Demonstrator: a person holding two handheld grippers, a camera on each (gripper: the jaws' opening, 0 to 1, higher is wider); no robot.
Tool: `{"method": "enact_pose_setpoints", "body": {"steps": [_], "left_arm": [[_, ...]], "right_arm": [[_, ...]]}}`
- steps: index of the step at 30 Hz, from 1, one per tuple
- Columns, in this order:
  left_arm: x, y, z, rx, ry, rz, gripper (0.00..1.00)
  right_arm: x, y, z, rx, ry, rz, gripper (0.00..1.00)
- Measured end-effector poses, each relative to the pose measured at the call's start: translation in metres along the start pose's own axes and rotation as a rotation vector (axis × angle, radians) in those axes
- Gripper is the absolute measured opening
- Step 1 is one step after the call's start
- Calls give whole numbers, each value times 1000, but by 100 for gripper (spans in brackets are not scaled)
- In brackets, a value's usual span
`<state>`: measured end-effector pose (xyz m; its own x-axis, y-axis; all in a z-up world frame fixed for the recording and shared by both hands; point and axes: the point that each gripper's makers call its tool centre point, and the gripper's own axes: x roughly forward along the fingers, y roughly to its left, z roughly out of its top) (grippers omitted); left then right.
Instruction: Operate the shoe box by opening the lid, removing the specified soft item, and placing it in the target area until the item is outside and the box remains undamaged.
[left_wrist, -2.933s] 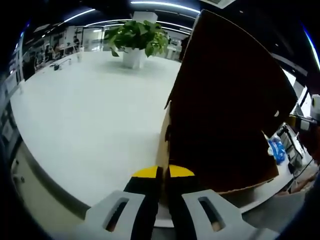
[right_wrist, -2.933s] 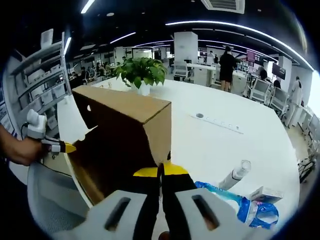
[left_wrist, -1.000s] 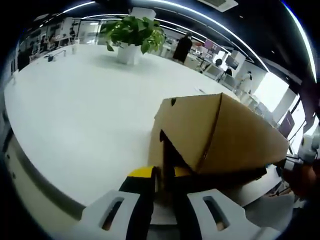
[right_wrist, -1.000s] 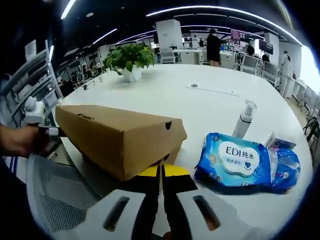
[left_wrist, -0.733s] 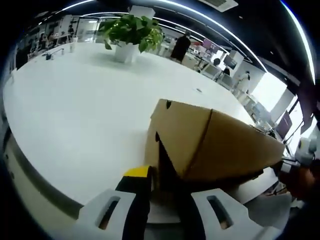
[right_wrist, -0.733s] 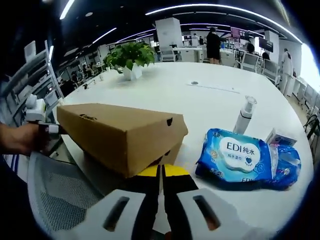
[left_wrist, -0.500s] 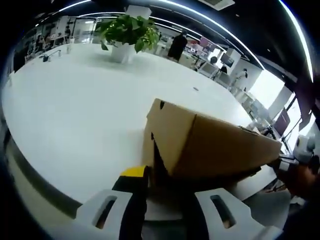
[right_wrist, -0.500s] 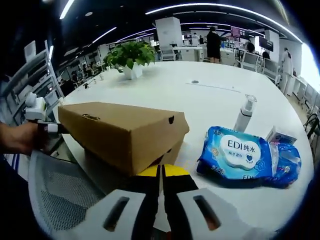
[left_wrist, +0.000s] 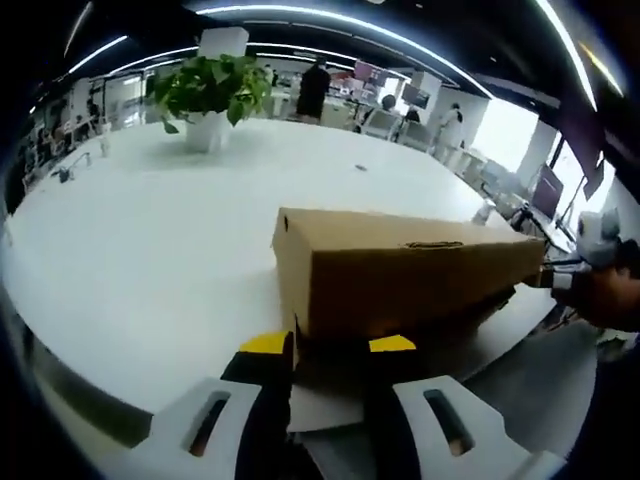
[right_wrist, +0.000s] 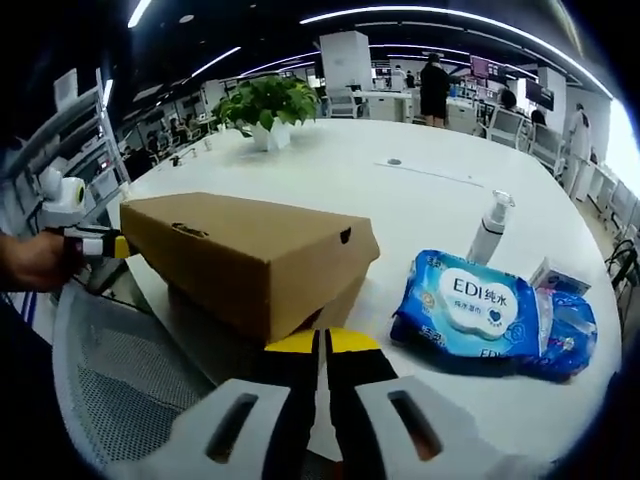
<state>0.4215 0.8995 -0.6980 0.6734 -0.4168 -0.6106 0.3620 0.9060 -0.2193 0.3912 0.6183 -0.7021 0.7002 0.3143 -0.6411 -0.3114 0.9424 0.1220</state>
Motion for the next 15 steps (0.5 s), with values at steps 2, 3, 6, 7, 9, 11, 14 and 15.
{"method": "enact_pose_setpoints", "body": {"steps": [2, 3, 6, 7, 9, 11, 14, 15], "left_arm": [[0, -2, -2, 25, 14, -2, 24], [0, -3, -2, 32, 14, -7, 24], [0, -5, -5, 65, 25, -15, 23], [-1, -6, -5, 75, 29, -21, 23], [-4, -6, -6, 80, 33, -22, 23], [-6, -7, -7, 92, 38, -24, 23], [-8, -6, -9, 103, 40, -26, 23], [-8, -6, -10, 113, 43, -26, 23]], "right_arm": [[-1, 1, -2, 2, 4, 4, 2], [-1, 2, -2, -1, 7, 6, 2], [-2, 5, -4, -17, 17, 13, 2], [-2, 6, -5, -20, 18, 17, 1], [-4, 8, -6, -33, 21, 23, 1], [-5, 12, -7, -44, 23, 30, 1], [-6, 13, -9, -56, 30, 35, 2], [-6, 13, -9, -57, 32, 36, 2]]}}
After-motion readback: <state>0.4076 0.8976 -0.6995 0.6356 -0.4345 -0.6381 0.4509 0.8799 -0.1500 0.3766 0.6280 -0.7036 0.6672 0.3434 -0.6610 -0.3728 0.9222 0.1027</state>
